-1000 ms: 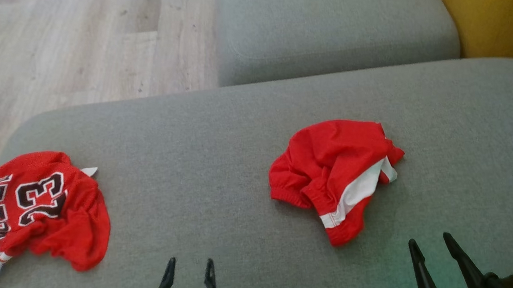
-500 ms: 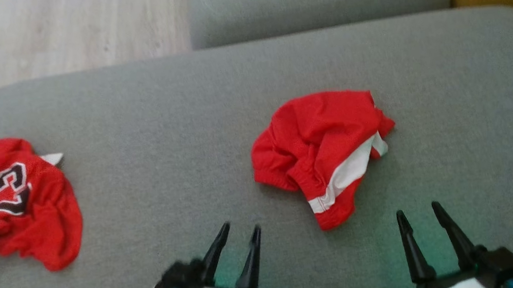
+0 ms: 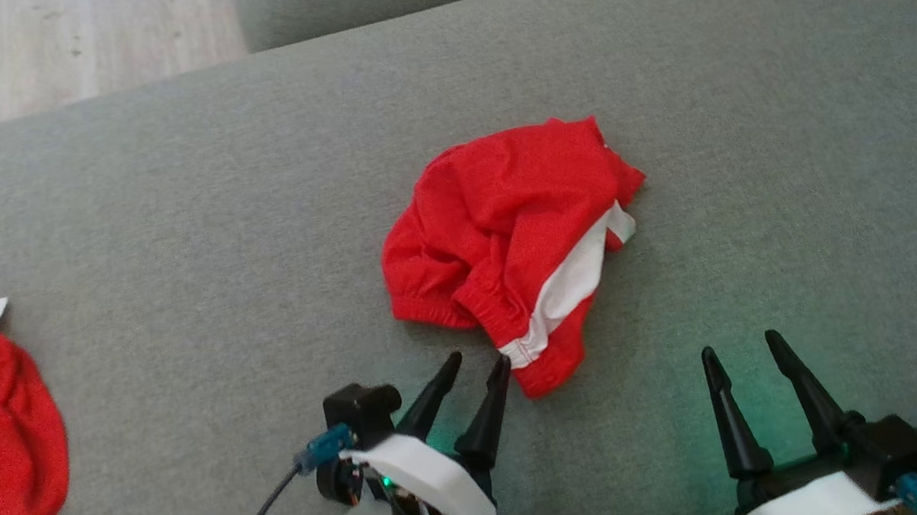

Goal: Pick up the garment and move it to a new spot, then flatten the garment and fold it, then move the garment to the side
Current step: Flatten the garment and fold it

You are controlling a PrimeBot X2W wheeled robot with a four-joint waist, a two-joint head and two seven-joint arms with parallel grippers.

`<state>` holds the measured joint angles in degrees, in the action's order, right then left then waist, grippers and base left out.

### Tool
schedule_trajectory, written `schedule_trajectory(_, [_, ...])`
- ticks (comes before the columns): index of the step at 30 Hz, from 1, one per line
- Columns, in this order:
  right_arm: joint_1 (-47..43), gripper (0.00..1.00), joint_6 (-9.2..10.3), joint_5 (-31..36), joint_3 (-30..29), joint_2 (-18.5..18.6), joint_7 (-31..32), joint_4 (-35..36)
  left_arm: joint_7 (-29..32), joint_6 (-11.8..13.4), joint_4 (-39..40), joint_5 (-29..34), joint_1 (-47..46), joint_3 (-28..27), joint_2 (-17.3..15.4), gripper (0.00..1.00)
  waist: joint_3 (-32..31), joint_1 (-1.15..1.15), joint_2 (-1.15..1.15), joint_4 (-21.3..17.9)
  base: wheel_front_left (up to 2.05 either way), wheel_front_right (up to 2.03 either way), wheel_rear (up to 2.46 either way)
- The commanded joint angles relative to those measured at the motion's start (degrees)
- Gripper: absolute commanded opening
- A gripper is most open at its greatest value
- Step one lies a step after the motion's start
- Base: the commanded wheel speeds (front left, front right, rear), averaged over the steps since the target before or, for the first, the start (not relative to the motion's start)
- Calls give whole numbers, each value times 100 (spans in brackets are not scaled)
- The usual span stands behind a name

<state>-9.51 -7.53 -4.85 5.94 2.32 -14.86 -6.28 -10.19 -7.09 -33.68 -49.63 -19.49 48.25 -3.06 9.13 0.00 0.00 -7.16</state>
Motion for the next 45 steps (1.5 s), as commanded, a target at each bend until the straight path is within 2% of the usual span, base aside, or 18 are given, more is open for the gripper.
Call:
schedule_trajectory(1, [254, 100, 4, 34, 137, 55, -14, 163, -86, -27, 73, -55, -252, -80, 18, 100, 68, 0, 0, -83, 0, 0, 0])
schedule_trajectory(11, [359, 100, 4, -50, 156, 55, -14, 148, -226, -37, -251, -442, -645, 380, 18, 100, 195, 0, 0, -311, 0, 0, 0])
schedule_trajectory(21, [352, 100, 4, -87, 79, 55, -14, 139, -280, -39, -31, -886, -676, 808, 15, 100, 198, 0, 0, -290, 0, 0, 0])
schedule_trajectory(23, [347, 100, 4, -86, 72, 55, -14, 144, -302, -39, 27, -916, -692, 871, -10, 92, 204, 0, 0, -267, 0, 0, 0])
schedule_trajectory(25, [353, 100, 4, -86, 73, 55, -14, 147, -333, -39, 60, -918, -714, 910, -39, 48, 214, 0, 0, -248, 0, 0, 0])
schedule_trajectory(26, [357, 100, 4, -88, 74, 55, -14, 148, -345, -39, 69, -925, -722, 927, -49, 36, 219, 0, 0, -239, 0, 0, 0])
schedule_trajectory(28, [370, 100, 4, -92, 80, 55, -14, 149, -362, -39, 93, -940, -741, 976, -65, 0, 227, 0, 0, -229, 0, 0, 0])
schedule_trajectory(33, [367, 100, 4, -95, 56, 55, -14, 148, -403, -39, 266, -982, -792, 1133, -146, 0, 211, 0, 0, -138, 0, 0, 0])
schedule_trajectory(38, [379, 100, 4, -104, 49, 55, -14, 160, -459, -36, 405, -827, -785, 1001, -311, 0, 160, 0, 0, 47, 0, 0, 0])
schedule_trajectory(40, [379, 100, 4, -129, 33, 55, -14, 165, -474, 45, 536, -618, -741, 772, -441, 0, 124, 0, 0, 182, 0, 0, 0])
schedule_trajectory(45, [395, 100, 4, -378, -6, 55, -14, 64, -479, 277, 1268, 11, -361, -223, -803, 0, 39, 0, 0, 578, 0, 0, 0])
